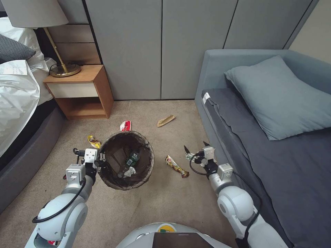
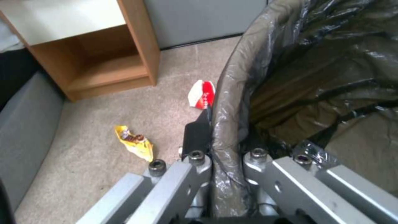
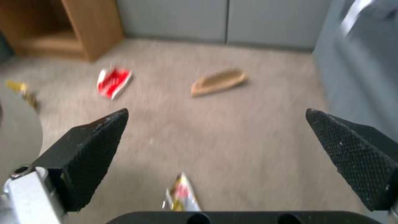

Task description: Pick up the trash bin, then pick up the garbage from the floor and place it into the trash bin.

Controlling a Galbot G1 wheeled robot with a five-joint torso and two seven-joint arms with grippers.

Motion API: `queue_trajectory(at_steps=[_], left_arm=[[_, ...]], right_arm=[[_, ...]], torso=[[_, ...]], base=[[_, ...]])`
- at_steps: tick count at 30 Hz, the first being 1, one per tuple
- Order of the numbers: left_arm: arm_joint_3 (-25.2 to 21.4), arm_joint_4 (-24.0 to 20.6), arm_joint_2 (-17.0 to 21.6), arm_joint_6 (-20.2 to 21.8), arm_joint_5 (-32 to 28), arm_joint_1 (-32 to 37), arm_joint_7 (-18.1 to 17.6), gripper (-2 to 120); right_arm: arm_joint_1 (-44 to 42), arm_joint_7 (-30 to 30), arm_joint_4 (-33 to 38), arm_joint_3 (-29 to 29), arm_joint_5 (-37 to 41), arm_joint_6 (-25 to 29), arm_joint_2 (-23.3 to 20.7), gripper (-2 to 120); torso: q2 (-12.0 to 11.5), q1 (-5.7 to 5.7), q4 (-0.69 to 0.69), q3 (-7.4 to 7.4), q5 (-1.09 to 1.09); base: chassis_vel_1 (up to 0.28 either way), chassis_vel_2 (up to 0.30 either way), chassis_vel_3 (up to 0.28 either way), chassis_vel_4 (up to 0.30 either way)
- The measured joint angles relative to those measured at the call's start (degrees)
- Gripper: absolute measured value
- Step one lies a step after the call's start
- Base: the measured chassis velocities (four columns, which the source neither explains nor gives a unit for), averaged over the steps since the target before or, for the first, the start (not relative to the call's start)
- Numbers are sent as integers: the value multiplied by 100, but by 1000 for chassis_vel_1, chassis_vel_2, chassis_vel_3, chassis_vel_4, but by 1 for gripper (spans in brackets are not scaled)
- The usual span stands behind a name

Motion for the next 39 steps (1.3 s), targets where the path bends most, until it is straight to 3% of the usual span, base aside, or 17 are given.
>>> queue_trajectory(at_steps=[7, 11, 15, 17, 20, 27, 39], left_arm=[[-143, 7, -51, -5, -22, 17, 87, 3], [-145, 8, -52, -5, -25, 14, 87, 3], [-148, 15, -32, -6, -57, -33, 92, 3], [-147, 18, -23, -6, -60, -41, 92, 3], [-147, 20, -3, -6, -65, -49, 92, 3], [-157, 39, -9, -7, -74, -80, 113, 3], [-191, -209, 86, 34, -212, 66, 65, 3]], right_arm=[[563, -164, -842, -402, 436, -390, -544, 100], [590, -166, -876, -416, 448, -395, -551, 100], [1033, -195, -1382, -651, 663, -542, -607, 100], [1134, -209, -1453, -705, 705, -581, -609, 100], [1317, -214, -1665, -858, 766, -646, -600, 100], [2140, -212, -2495, -1625, 890, -801, -501, 100], [2337, -105, -2779, -1964, 961, -1070, -185, 100]], torso=[[0, 0, 2, 0, 0], [0, 0, 1, 0, 0], [0, 0, 0, 0, 1], [0, 0, 4, 1, 1], [0, 0, -1, 0, -3], [0, 0, 1, 0, -2], [0, 0, 1, 0, -1]], base=[[0, 0, 0, 0], [0, 0, 0, 0], [0, 0, 0, 0], [0, 0, 0, 0], [0, 0, 0, 0], [0, 0, 0, 0], [0, 0, 0, 0]])
